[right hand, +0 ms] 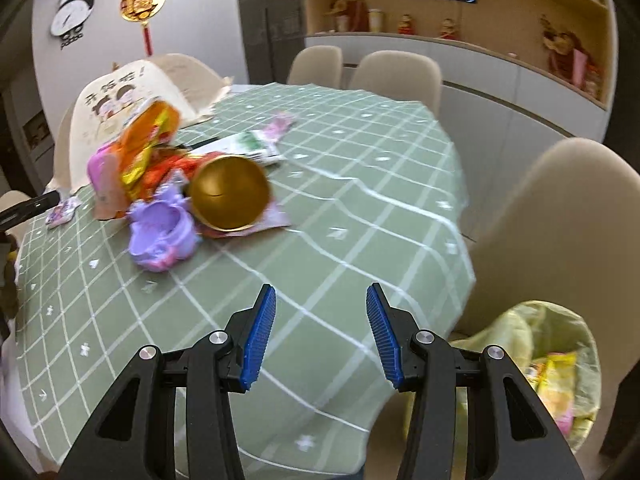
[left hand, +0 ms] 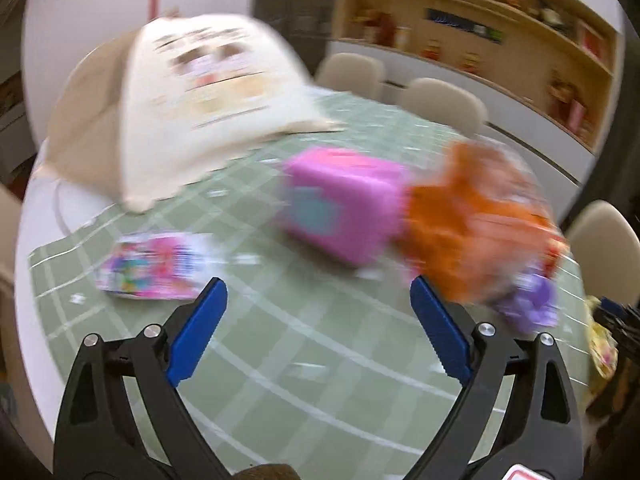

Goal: Collect trash
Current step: 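Move both tools back to the table and grasp the pink Kleenex pack with the left gripper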

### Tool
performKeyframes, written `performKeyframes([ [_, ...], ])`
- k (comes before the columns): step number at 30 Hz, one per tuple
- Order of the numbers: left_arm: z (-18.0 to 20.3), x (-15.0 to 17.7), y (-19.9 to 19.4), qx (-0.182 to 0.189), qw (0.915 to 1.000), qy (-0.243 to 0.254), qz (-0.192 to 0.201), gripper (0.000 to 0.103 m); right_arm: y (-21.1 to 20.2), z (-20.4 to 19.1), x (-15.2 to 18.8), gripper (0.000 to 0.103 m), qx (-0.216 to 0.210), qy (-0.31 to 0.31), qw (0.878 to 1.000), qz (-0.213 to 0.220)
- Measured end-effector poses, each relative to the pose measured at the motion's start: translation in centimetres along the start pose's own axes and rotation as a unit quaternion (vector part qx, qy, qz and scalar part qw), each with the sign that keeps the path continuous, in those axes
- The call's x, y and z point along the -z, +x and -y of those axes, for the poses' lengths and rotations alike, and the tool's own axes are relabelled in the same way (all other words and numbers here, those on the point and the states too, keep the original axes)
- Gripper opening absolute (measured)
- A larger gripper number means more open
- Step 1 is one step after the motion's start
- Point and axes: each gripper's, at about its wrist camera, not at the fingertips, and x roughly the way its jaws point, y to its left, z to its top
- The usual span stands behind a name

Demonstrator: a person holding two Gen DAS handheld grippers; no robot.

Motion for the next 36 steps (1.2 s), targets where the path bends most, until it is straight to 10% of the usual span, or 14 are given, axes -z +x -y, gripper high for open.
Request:
performKeyframes([
  [10,-14.0,-2.3,4.8,-0.050,0.9906,-0.115,-0.055,0.080,2.6,-3.9,-1.8,0.045,-0.003,-0.012,1.000,-0.017],
  [19,-11.2,-1.0,4.2,0.040,0.9909,-0.086,-0.096,0.076,3.7,-5.6,-2.6,0.045,0.005,-0.025,0.999,-0.029],
  [23,-6.5,1.0,2.2,0.107,0.9863,0.009,-0.125,0.076,4.2,-5.7,-2.7,0.045,0.002,-0.019,0.999,-0.033],
  [29,-4.2,0.7,-0.9,0.109,0.9874,0.084,-0.077,0.076,4.2,-6.6,-2.5,0.045,-0.001,-0.034,0.999,-0.036],
  [36,-5.7,-3.3,5.4,0.104,0.9891,0.050,-0.092,0.076,3.5,-6.5,-2.1,0.045,-0.004,-0.032,0.999,-0.031],
])
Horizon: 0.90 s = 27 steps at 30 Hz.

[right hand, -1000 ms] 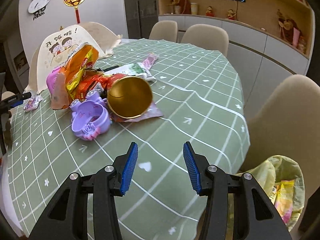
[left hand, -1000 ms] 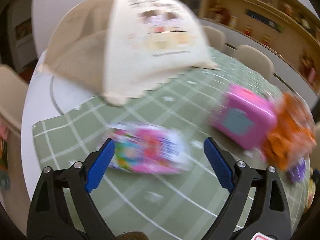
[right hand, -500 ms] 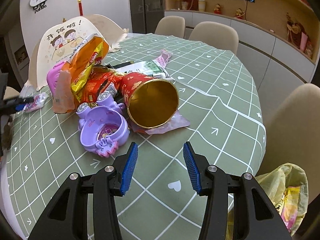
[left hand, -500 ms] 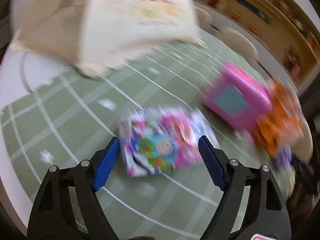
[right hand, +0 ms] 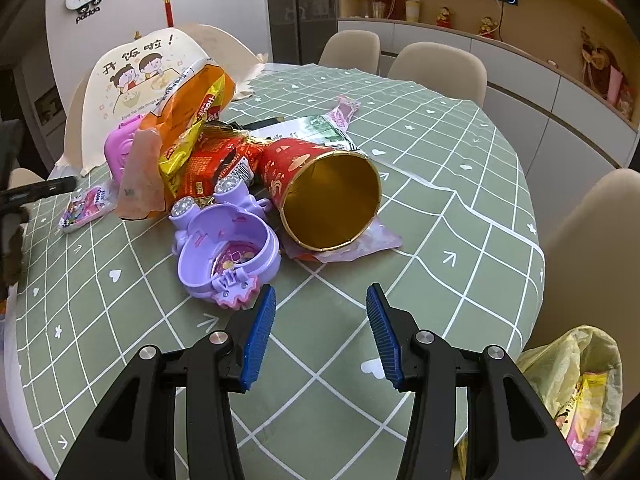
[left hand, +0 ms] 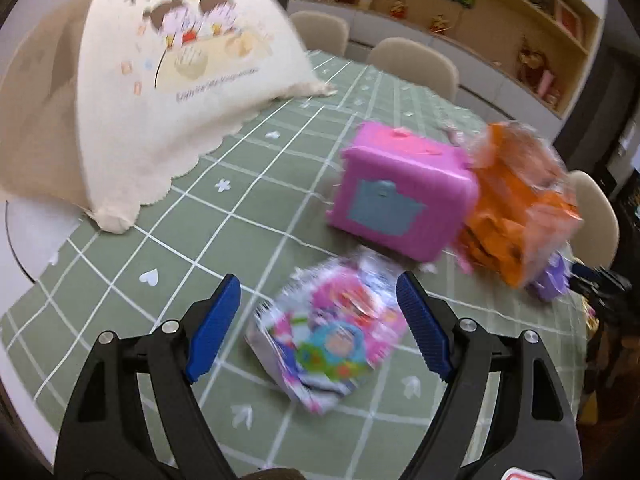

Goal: Collect trash
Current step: 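Move both tools back to the table and grasp the pink Kleenex pack with the left gripper, then grasp the orange snack bag with the right gripper while the left gripper regrasps the Kleenex pack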

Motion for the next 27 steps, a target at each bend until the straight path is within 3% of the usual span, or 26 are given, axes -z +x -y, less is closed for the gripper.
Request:
performKeyframes([
  [5,0.6,0.9,1.6,-0.001,0.9995,0.008,-0.032,0.073,-0.6,1.1,0.5,0.045,0.002,0.004,1.000,0.000],
  [9,2.5,2.3,0.7,0.012,0.9988,0.015,-0.045,0.063,-0.6,1.9,0.6,0.045,-0.007,0.015,1.000,0.000],
  [12,4.2,3.5,0.2,0.008,0.9987,0.023,-0.044,0.050,-0.5,1.7,0.6,0.045,-0.012,0.010,1.000,0.003],
  [14,5.2,4.0,0.0,0.004,0.9990,0.021,-0.040,0.029,-0.3,1.3,0.7,0.045,-0.013,0.005,1.000,0.004],
  [20,7.3,5.1,-0.2,0.023,0.9990,-0.019,-0.034,0.009,-0.7,0.1,0.7,0.045,-0.027,-0.007,0.999,0.017],
  [27,10.4,6.6,-2.5,0.038,0.9990,-0.021,0.004,0.004,-2.0,-0.9,-1.2,0.045,-0.033,-0.027,0.998,0.045],
])
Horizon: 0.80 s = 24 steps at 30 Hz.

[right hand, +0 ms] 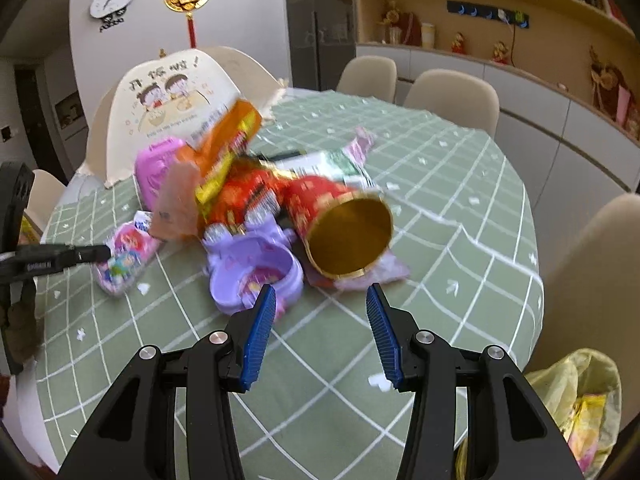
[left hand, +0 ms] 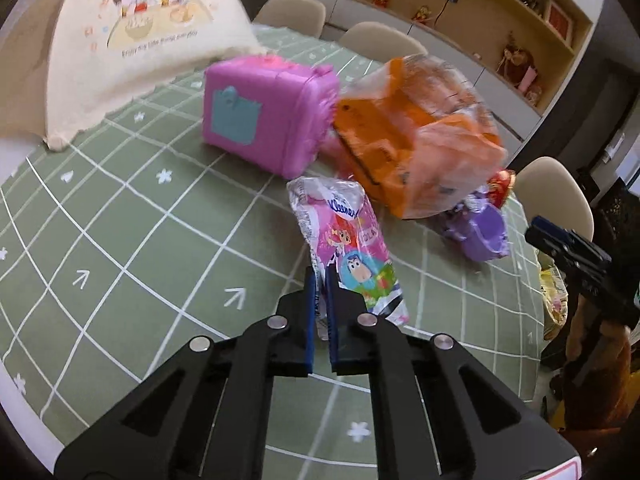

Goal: Collect trash
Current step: 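Grasp the orange snack bag with the right gripper while the left gripper regrasps the Kleenex pack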

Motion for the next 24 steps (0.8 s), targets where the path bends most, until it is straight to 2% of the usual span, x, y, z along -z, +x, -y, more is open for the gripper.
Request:
performKeyframes([
  [3,0.6,0.1,-0.6,-0.009,0.9998,0.008,0.017,0.004,0.2,-0.8,-1.8,0.045,-0.026,0.008,1.000,0.002],
  [6,0.0,-0.1,-0.2,-0.019,0.9997,0.001,0.013,0.004,0.7,-2.0,-4.3,0.045,-0.062,0.016,0.998,0.009],
  [10,-0.5,0.2,-0.1,-0.024,0.9997,-0.005,0.009,0.004,2.9,-4.2,-7.8,0.045,-0.055,0.015,0.998,0.010],
  [14,-0.9,0.4,-0.2,-0.024,0.9996,-0.015,0.008,0.004,6.3,-6.0,-10.4,0.045,-0.081,0.028,0.996,-0.015],
  [15,-1.0,0.4,-0.3,-0.022,0.9996,-0.019,0.008,0.006,7.0,-6.6,-10.6,0.045,-0.074,0.020,0.997,-0.022],
  [16,-1.1,0.3,-0.4,-0.019,0.9996,-0.021,0.008,0.008,7.7,-7.3,-10.7,0.041,-0.078,0.025,0.997,-0.001],
  [18,-1.2,0.2,-0.6,-0.011,0.9997,-0.022,0.008,0.018,8.8,-8.5,-10.4,0.033,-0.067,-0.004,0.997,-0.030],
  [20,-1.3,0.1,-0.9,-0.004,0.9997,-0.021,0.013,0.027,8.9,-8.9,-9.5,0.032,-0.062,-0.022,0.997,-0.034],
  [23,-1.4,-0.2,-0.8,0.002,0.9997,-0.019,0.013,0.030,8.4,-8.5,-8.4,0.027,-0.051,-0.041,0.997,-0.035],
  [24,-1.4,-0.3,-0.5,0.003,0.9997,-0.021,0.011,0.031,8.1,-8.2,-8.2,0.021,-0.050,-0.043,0.997,-0.035],
])
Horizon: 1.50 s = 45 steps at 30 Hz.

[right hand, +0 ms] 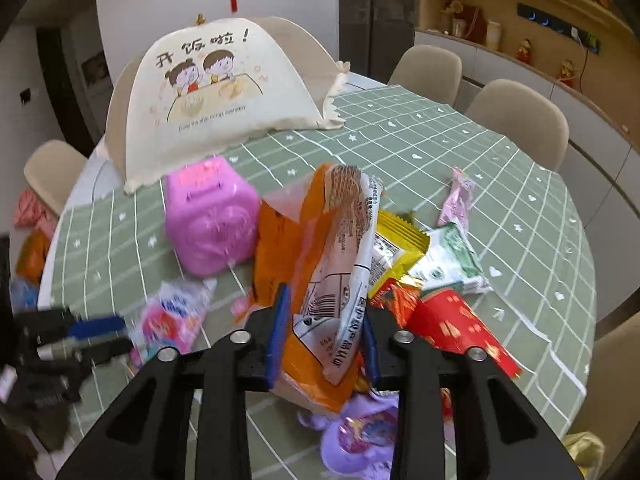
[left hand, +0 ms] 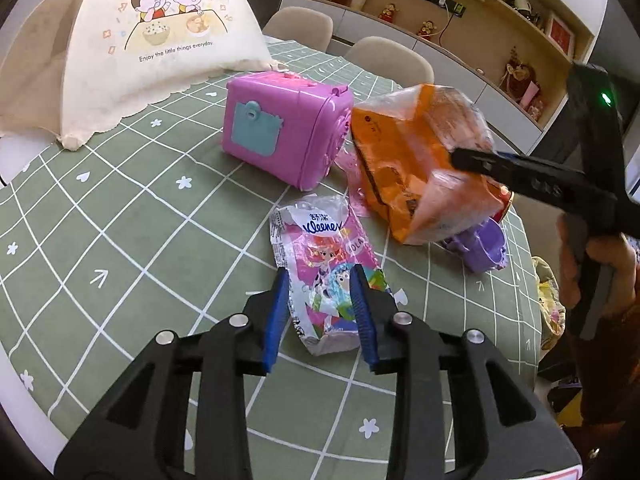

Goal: Collect trash
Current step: 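Grasp the orange snack bag with the right gripper while the left gripper regrasps the Kleenex pack, then carry the Kleenex pack and orange bag toward the yellow trash bag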

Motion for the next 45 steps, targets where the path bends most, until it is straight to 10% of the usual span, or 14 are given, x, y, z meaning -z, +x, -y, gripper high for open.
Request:
performKeyframes([
  [12,0.7,-0.2,2.4,-0.023,0.9995,-0.013,-0.017,0.040,-9.7,4.9,-1.4,0.009,0.001,0.046,0.994,0.102],
  [17,0.4,-0.4,2.7,-0.031,0.9992,-0.016,-0.019,0.005,-10.7,6.5,-0.9,0.010,0.004,0.062,0.992,0.110],
  [31,4.2,-1.1,-1.4,-0.033,0.9982,0.020,0.045,0.000,-13.5,8.6,3.1,0.009,0.019,0.073,0.990,0.122],
  [33,3.9,-1.0,-1.3,-0.036,0.9984,0.014,0.041,0.002,-13.8,8.8,3.9,0.010,0.019,0.078,0.990,0.119],
  [37,3.2,-0.6,-0.2,-0.047,0.9983,0.000,0.034,0.042,-14.6,9.1,5.8,0.009,0.032,0.071,0.991,0.113],
  [45,2.2,-0.1,3.3,-0.102,0.9946,-0.017,0.004,0.044,-15.8,11.2,8.4,0.009,0.037,0.090,0.988,0.116],
])
